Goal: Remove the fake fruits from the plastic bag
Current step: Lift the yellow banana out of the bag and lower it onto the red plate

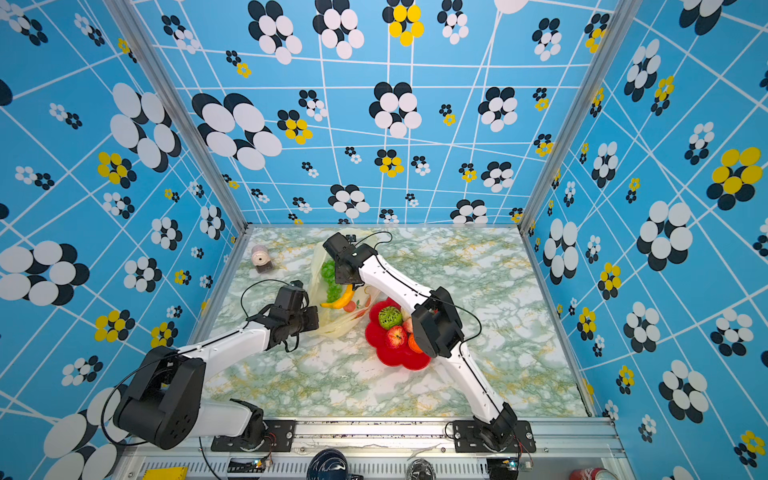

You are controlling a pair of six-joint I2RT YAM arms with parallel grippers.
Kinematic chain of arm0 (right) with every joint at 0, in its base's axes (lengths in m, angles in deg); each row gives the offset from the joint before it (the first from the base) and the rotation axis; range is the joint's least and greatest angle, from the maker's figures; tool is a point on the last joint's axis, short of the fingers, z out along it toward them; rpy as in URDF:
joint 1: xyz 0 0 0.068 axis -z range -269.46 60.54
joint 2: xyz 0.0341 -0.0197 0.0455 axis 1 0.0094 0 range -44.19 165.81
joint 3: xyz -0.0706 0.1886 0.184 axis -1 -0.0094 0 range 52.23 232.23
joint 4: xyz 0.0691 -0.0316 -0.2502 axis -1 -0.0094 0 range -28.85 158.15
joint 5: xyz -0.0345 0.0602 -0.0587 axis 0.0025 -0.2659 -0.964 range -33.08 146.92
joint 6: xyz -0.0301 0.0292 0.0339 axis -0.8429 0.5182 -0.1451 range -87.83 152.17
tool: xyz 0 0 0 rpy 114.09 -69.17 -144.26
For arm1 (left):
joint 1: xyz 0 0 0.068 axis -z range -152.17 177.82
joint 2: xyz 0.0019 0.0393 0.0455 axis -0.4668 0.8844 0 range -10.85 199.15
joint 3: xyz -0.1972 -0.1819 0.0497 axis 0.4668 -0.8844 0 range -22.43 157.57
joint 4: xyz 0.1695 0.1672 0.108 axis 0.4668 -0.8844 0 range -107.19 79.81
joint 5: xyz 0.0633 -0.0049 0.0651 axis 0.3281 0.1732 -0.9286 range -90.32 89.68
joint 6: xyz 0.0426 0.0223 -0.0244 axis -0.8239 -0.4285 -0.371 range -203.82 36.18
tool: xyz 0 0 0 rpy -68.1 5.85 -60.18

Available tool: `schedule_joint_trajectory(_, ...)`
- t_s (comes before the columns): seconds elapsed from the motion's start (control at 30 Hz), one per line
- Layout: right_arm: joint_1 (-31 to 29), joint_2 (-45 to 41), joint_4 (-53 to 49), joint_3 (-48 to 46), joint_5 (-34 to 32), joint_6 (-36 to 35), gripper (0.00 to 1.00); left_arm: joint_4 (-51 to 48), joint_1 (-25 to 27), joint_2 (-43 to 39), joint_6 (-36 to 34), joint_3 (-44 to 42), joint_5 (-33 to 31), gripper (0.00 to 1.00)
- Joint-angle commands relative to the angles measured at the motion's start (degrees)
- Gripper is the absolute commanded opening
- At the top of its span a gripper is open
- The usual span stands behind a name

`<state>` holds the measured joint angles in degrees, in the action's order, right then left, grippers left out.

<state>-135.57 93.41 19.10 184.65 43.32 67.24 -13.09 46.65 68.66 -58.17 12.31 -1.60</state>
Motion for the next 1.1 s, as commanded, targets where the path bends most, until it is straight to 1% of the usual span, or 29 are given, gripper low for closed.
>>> schedule_joint_trajectory(0.0, -0.54, -2.75, -4.87, 1.96, -2.24, -1.18, 0.22, 1.56, -0.1, -0.89, -0.74, -1.66, 0.37, 0.0)
schedule_joint_trajectory(0.07, -0.93, -4.36, -6.19, 1.26, -2.37, -2.18, 0.22, 1.85, -0.22, -1.66, -0.4, -2.24, -0.1, 0.0)
schedule_joint_trajectory(0.13, -1.33, -7.06, -6.74, -1.35, -2.04, -3.7, 0.22, 2.22, -0.38, -2.14, -0.21, -2.59, -0.06, 0.0)
schedule_joint_trajectory(0.2, -1.39, -11.29, -6.12, -6.75, -2.25, -4.74, 0.21, 2.59, -0.55, -2.66, -0.07, -3.07, -0.16, 0.0)
schedule_joint_trajectory(0.3, -1.1, -20.09, -3.36, -17.21, -2.75, -7.33, 0.21, 2.9, -0.75, -3.38, 0.18, -3.6, -0.22, 0.0)
schedule_joint_trajectory(0.4, -0.01, -28.31, -1.28, -26.74, -1.51, -9.36, 0.21, 2.9, -1.15, -3.62, 0.45, -3.82, -0.06, 0.0)
schedule_joint_trajectory(0.67, 5.49, -46.09, -1.47, -46.71, 1.45, -12.86, 0.18, 2.68, -1.33, -3.66, 0.58, -3.72, 0.0, 0.0)
schedule_joint_trajectory(0.77, 7.95, -51.09, -2.6, -51.34, 2.26, -14.32, 0.18, 2.7, -1.3, -3.48, 0.53, -3.63, 0.05, 0.0)
schedule_joint_trajectory(0.87, 10.3, -55.07, -3.81, -55.64, 1.36, -15.99, 0.18, 2.67, -1.29, -3.39, 0.54, -3.56, 0.04, 0.0)
schedule_joint_trajectory(1.07, 13.74, -59.88, -4.38, -63.16, -0.49, -17.43, 0.18, 2.72, -1.35, -3.2, 0.48, -3.57, 0.11, 0.0)
